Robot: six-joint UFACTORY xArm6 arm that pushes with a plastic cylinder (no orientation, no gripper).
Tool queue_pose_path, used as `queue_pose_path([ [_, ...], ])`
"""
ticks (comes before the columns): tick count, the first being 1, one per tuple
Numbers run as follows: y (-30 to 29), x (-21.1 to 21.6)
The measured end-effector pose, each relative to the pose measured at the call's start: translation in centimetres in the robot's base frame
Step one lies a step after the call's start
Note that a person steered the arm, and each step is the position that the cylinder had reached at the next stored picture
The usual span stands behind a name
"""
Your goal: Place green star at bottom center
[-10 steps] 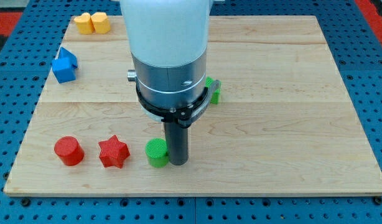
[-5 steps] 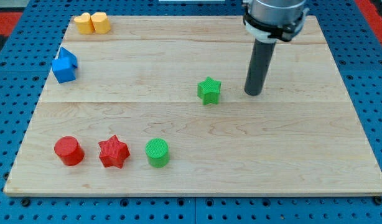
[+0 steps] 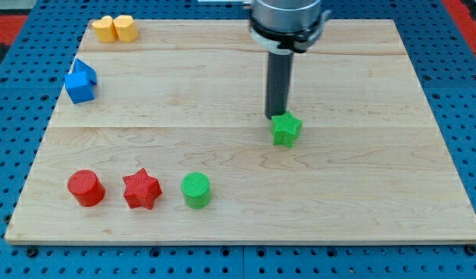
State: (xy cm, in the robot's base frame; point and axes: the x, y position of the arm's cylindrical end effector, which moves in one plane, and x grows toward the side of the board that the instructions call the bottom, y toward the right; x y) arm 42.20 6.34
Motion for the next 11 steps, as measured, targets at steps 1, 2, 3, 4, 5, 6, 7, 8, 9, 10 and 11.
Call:
queue_pose_path([
  [1, 1.1, 0.7],
  [2, 1.5, 2.2],
  [3, 1.2, 2.1],
  [4, 0.5, 5.2],
  [5, -3.3, 7.5],
  [6, -4.4, 7.7],
  [7, -3.0, 5.4],
  [8, 4.6, 4.7],
  [9, 6.5, 6.2],
  [10, 6.1, 9.3],
  [11, 8.0, 9.0],
])
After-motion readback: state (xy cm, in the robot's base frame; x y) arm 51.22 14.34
